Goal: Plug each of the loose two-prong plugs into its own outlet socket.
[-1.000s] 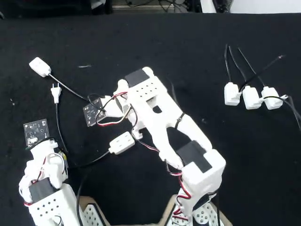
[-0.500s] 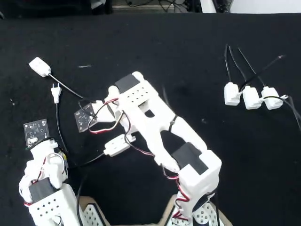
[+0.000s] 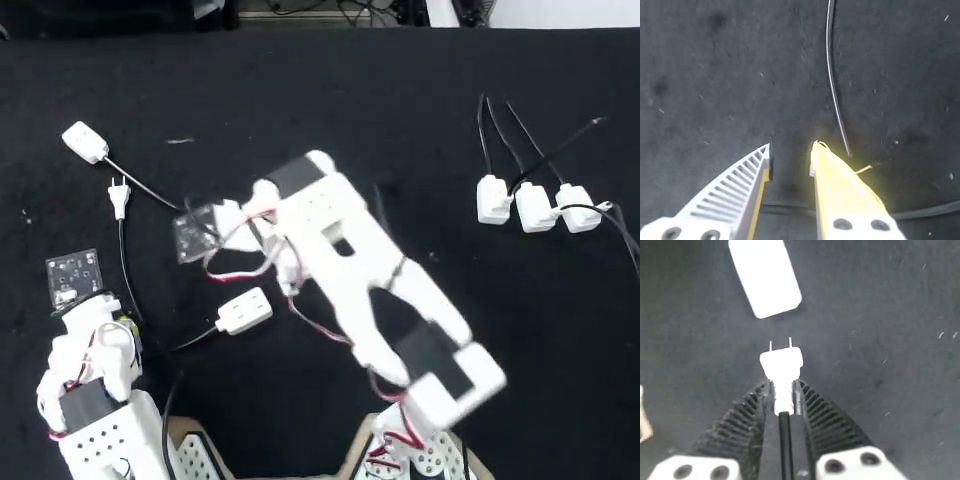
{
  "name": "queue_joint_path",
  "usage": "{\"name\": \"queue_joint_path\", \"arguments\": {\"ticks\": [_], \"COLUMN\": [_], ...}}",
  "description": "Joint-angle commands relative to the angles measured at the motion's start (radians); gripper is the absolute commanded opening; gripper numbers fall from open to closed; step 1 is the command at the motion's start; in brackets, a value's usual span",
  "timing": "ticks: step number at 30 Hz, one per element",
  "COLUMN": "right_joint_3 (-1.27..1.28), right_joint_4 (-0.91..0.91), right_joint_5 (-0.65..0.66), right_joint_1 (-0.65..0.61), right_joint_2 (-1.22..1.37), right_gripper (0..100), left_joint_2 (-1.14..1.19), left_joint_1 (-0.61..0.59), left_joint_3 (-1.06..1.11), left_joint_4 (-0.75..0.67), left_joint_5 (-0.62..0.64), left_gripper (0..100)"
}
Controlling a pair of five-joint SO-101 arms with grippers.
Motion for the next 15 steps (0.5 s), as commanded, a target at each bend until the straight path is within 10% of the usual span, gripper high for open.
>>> {"name": "queue_joint_path", "arguments": {"ticks": [1,15], "right_joint_3": [0.312,0.446], "right_joint_4": [-0.104,-0.181], "right_joint_5": [-0.034,-0.16], "right_joint_1": [0.06,0.173], "right_joint_2": [-0.229,-0.39], "right_gripper": [1.0,1.0], "left_joint_2": [0.005,0.002], "left_joint_1": [0.114,0.182], "left_joint_3": [-0.068,-0.061], "left_joint_4": [0.04,0.026], "left_joint_5": [-0.003,-0.006], "left_gripper": [14,14]}}
